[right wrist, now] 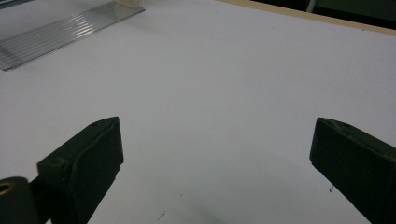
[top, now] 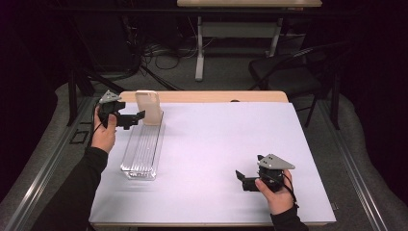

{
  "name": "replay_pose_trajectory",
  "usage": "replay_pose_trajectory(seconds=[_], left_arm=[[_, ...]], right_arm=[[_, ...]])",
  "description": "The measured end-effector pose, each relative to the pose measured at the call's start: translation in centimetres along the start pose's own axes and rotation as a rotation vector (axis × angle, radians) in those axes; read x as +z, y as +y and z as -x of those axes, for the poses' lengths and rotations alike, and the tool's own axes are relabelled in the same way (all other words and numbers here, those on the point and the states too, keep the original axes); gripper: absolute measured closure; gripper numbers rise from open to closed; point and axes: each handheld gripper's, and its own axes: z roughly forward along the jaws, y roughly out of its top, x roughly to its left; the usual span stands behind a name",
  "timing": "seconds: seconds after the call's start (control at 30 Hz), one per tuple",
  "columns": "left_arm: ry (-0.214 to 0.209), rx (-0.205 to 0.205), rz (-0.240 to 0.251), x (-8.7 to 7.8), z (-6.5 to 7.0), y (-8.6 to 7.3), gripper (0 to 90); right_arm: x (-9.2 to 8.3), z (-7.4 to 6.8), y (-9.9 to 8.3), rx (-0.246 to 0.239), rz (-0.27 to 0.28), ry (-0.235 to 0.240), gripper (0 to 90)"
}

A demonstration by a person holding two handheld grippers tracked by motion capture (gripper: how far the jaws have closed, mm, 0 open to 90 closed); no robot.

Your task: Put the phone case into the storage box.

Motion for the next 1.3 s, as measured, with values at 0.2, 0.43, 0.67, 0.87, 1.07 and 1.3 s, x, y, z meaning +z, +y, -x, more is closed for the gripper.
replay_pose_trajectory(seconds=[0.2, 0.43, 0.67, 0.87, 1.07, 1.3], left_arm=[[-0.009, 0.028, -0.011, -0.4, 0.5, 0.1, 5.5], [-0.014, 0.055, -0.04, -0.7, 1.0, 0.0, 5.3], [-0.038, 0.063, -0.049, -1.5, 1.6, 0.1, 5.4], [-0.071, 0.082, -0.044, -2.4, 2.5, 0.3, 5.4], [-0.093, 0.085, -0.025, -3.2, 3.5, 0.3, 5.3], [-0.121, 0.094, -0.029, -4.0, 4.8, -0.1, 5.4]], right_arm=[[0.0, -0.1, 0.1, -0.006, -0.004, -0.003, 1.8], [0.0, -0.4, 0.3, -0.017, -0.011, 0.003, 0.0], [-0.1, -0.6, 0.6, -0.012, -0.014, 0.001, 0.0], [-0.3, -0.6, 0.9, -0.021, -0.011, 0.003, 0.0], [-0.6, -0.7, 1.2, -0.024, -0.01, 0.009, 0.0], [-0.8, -0.8, 1.4, -0.04, -0.008, 0.015, 0.0]])
